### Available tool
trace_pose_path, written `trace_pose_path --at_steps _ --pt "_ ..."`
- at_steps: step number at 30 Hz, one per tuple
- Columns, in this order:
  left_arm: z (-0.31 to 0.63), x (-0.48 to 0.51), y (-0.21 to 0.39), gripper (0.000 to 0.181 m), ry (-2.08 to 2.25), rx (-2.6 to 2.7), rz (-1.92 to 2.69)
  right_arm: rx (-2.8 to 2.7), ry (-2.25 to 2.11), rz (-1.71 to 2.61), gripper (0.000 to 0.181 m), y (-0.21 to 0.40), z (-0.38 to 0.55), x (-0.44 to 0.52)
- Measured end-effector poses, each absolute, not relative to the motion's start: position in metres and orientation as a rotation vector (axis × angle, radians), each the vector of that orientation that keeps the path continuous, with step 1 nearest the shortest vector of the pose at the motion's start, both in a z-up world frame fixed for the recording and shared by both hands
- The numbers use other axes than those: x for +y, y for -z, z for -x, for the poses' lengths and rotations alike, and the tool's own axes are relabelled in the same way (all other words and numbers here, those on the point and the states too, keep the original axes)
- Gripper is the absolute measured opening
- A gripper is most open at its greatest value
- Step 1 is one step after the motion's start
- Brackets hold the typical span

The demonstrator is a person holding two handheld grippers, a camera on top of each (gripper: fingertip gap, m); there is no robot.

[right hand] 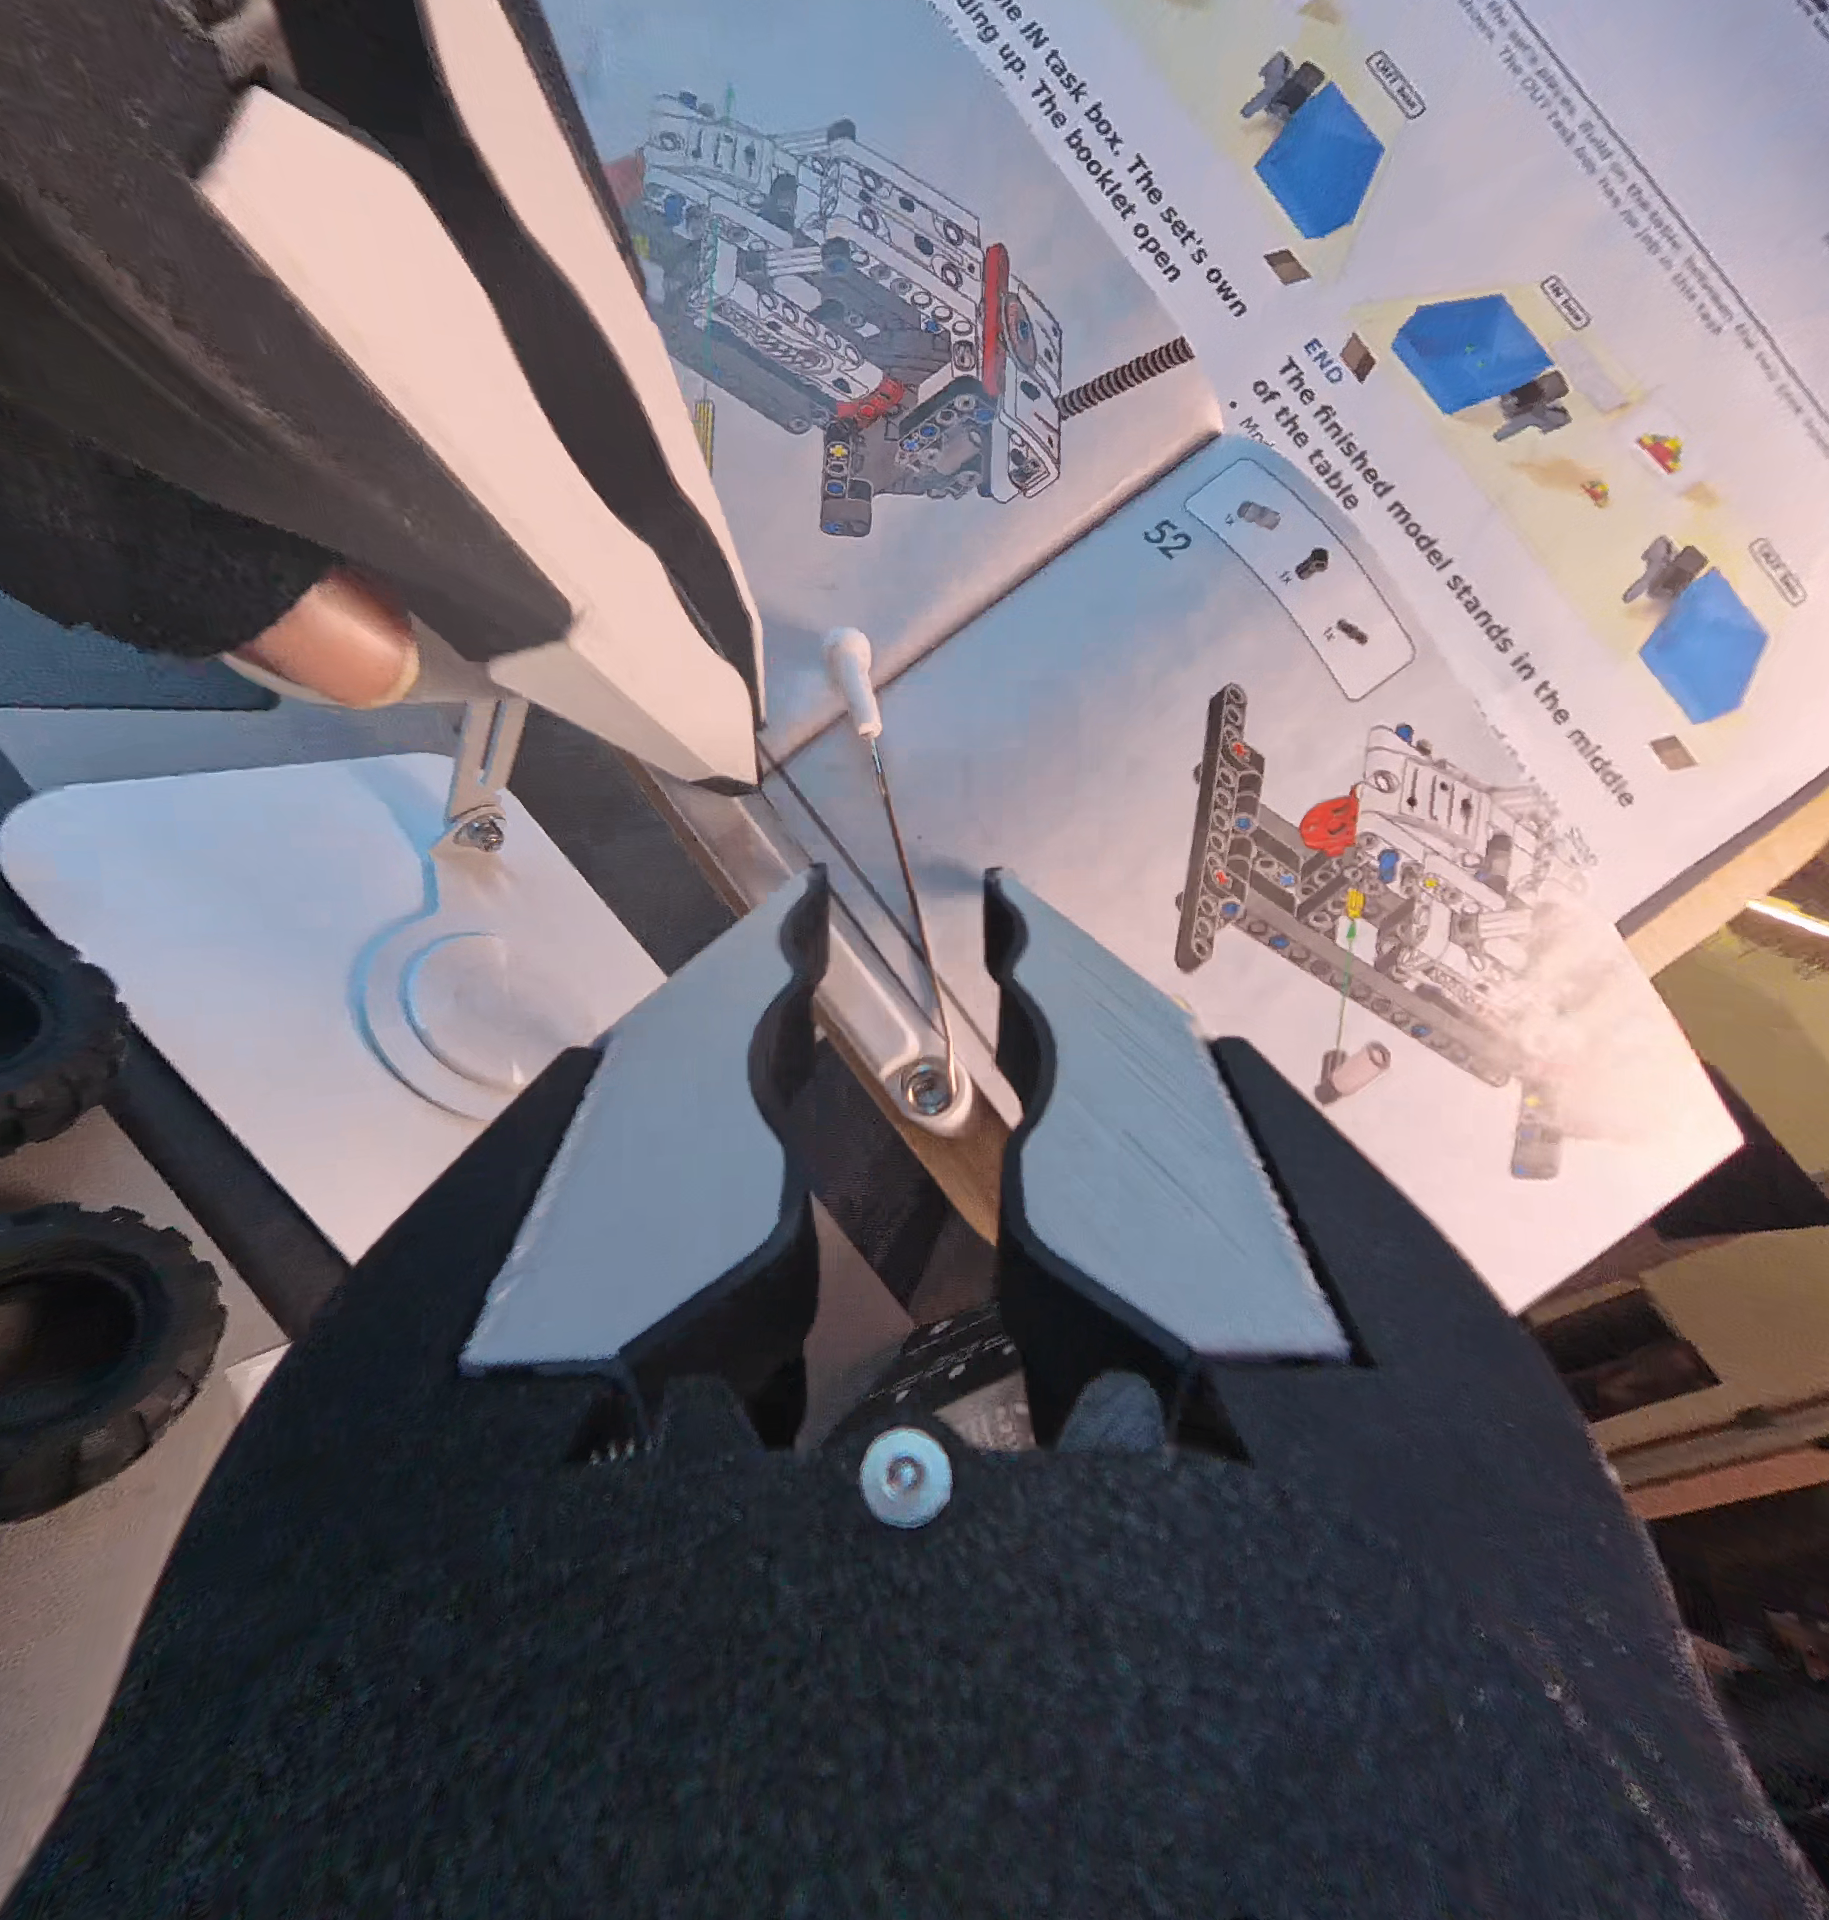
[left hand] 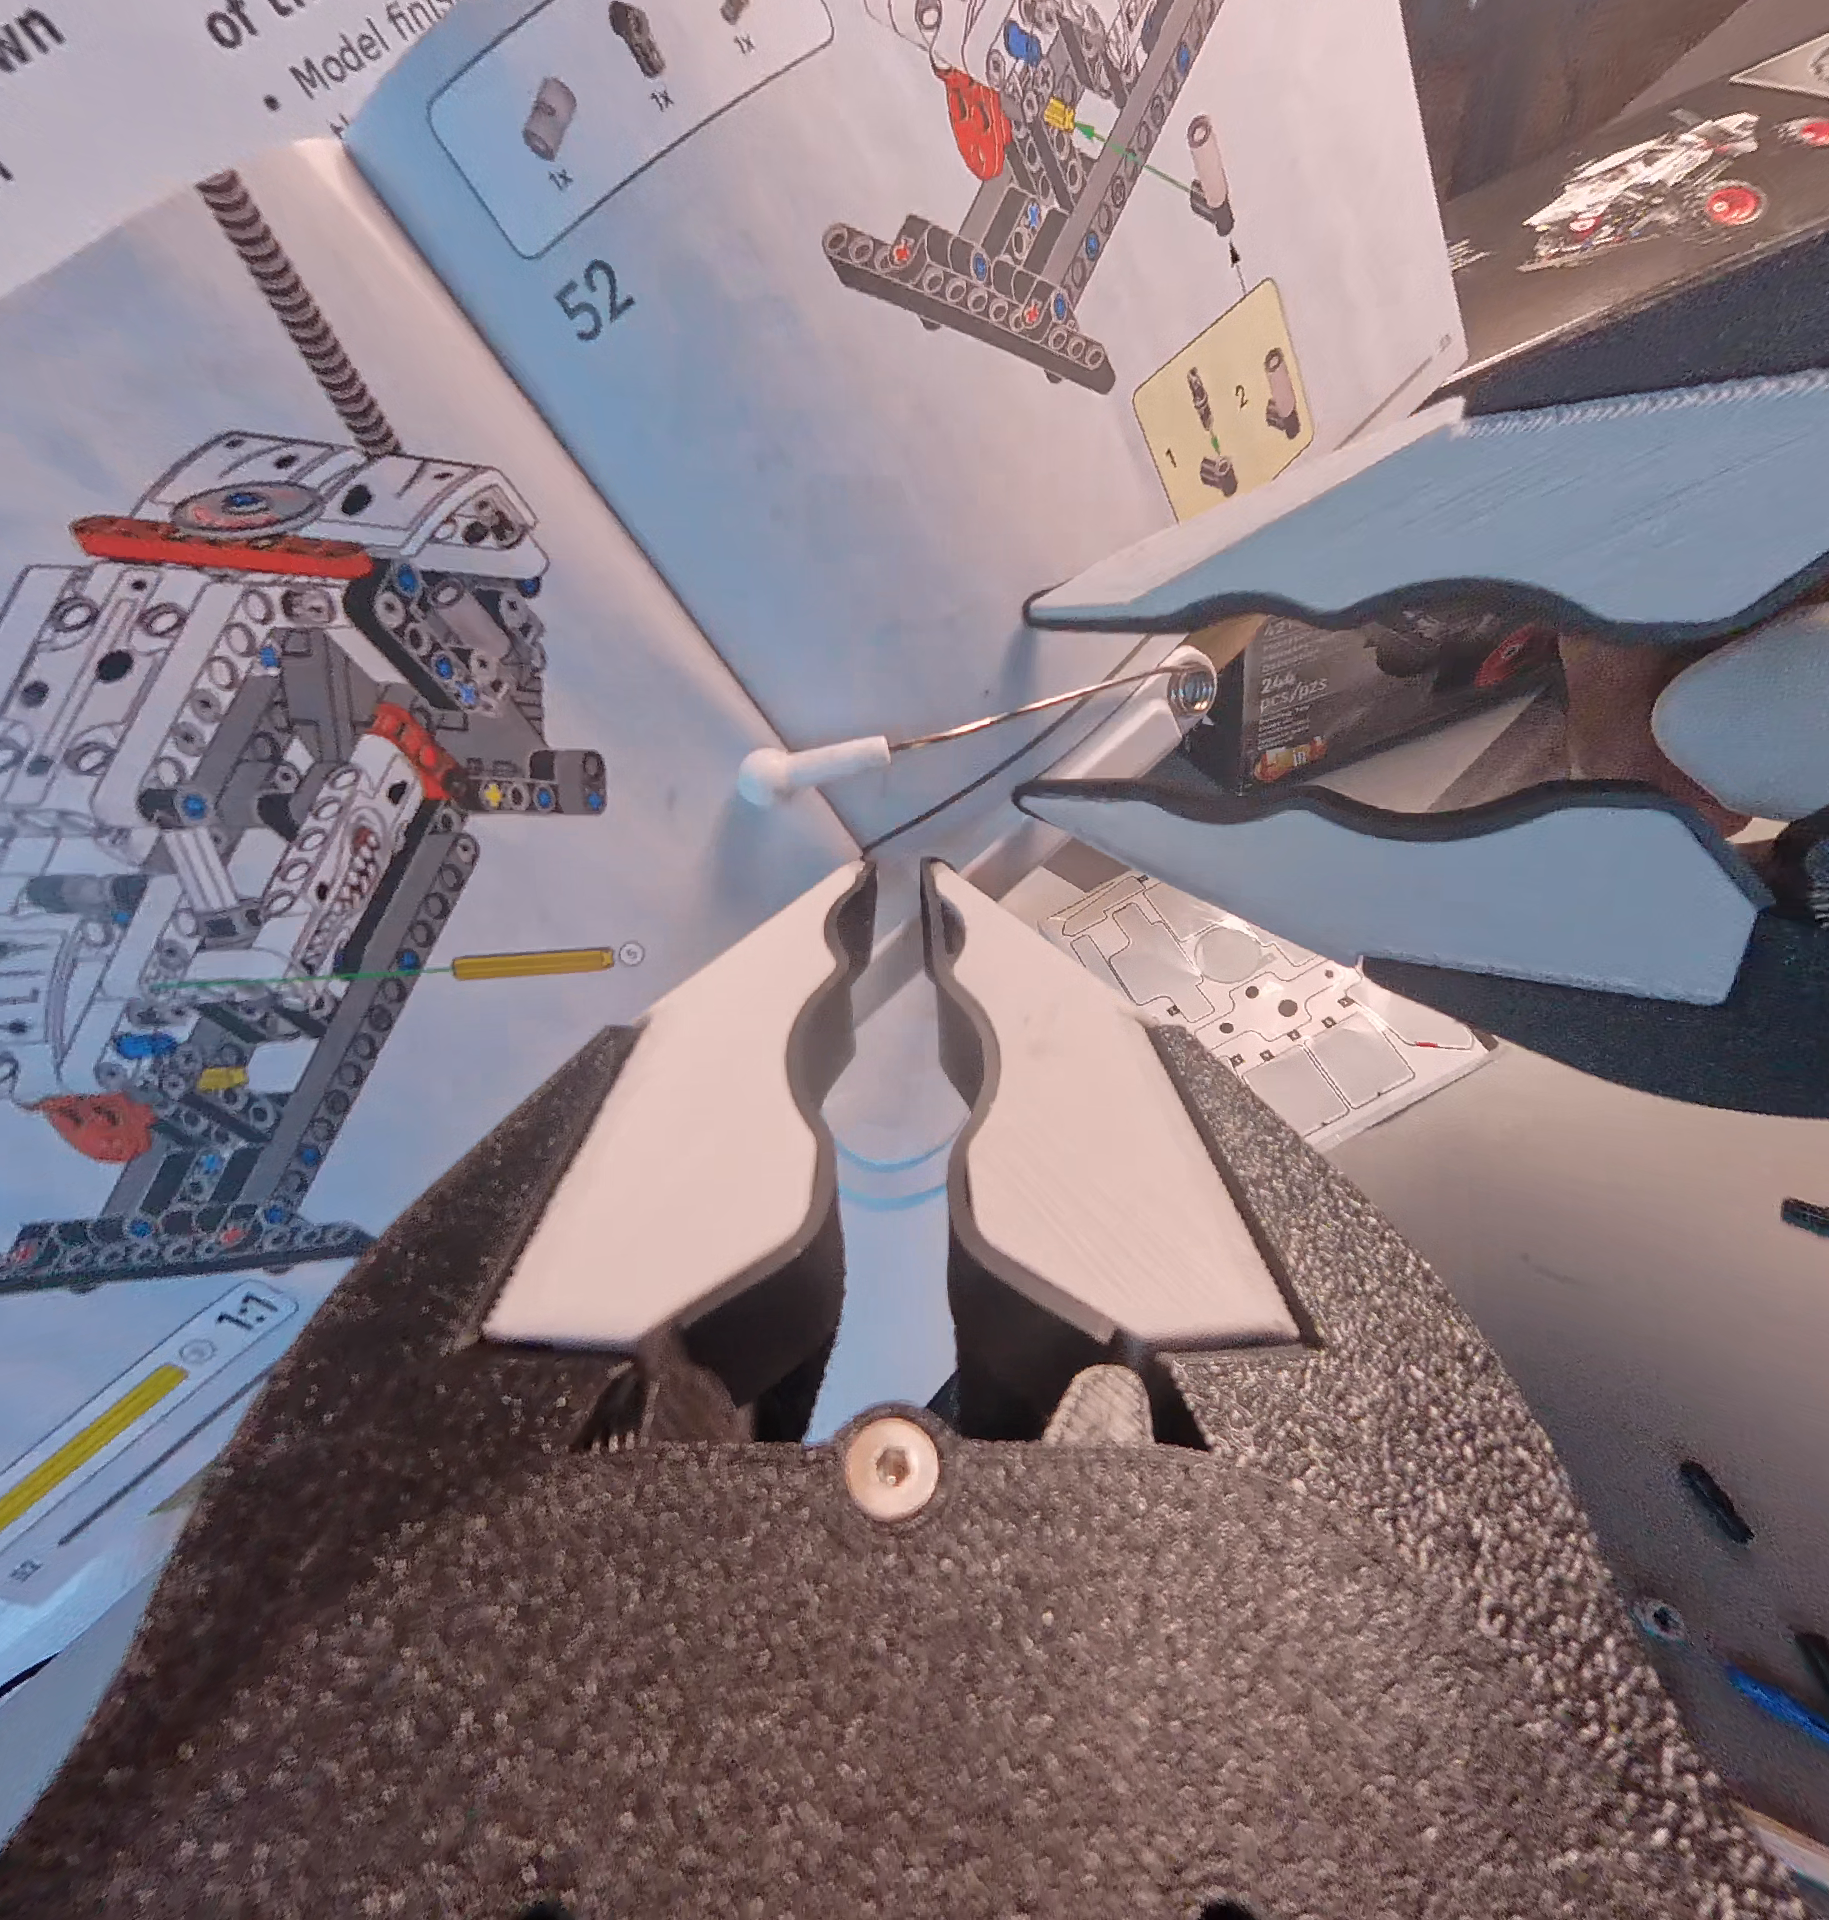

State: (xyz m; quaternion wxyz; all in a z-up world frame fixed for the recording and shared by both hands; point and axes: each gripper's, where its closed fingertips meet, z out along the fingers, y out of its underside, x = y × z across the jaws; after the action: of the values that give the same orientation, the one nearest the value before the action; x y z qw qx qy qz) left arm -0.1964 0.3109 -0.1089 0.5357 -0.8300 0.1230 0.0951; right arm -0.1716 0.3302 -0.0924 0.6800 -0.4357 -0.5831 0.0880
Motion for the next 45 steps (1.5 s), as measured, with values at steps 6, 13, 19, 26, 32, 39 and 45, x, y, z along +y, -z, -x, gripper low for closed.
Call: trace_pose_path --at_steps 6,13,19,26,32,39,45 --pt "0.171 0.241 0.090 0.026 -0.032 0.296 1.859 -1.311 -0.601 1.111 0.039 0.100 0.110 0.253" --pt "0.109 0.107 0.096 0.033 0.256 0.384 1.845 -1.518 -0.924 1.239 0.029 0.150 0.010 0.124" --pt "0.066 0.019 0.164 0.045 0.508 0.433 2.013 -1.671 -1.173 1.367 0.024 0.185 -0.038 0.016" --pt "0.029 0.001 0.199 0.067 1.338 0.131 1.951 -1.777 -1.278 1.450 0.033 0.217 -0.029 -0.023" --pt "0.024 0.000 0.203 0.026 1.395 0.132 1.940 -1.738 -1.258 1.495 0.033 0.231 -0.029 -0.010" --pt "0.019 -0.009 0.184 0.000 1.298 0.270 1.848 -1.794 -1.135 1.382 0.027 0.235 -0.027 -0.014" --pt "0.029 -0.007 0.179 0.002 1.156 0.258 1.896 -1.833 -1.096 1.348 0.026 0.238 -0.024 -0.018"
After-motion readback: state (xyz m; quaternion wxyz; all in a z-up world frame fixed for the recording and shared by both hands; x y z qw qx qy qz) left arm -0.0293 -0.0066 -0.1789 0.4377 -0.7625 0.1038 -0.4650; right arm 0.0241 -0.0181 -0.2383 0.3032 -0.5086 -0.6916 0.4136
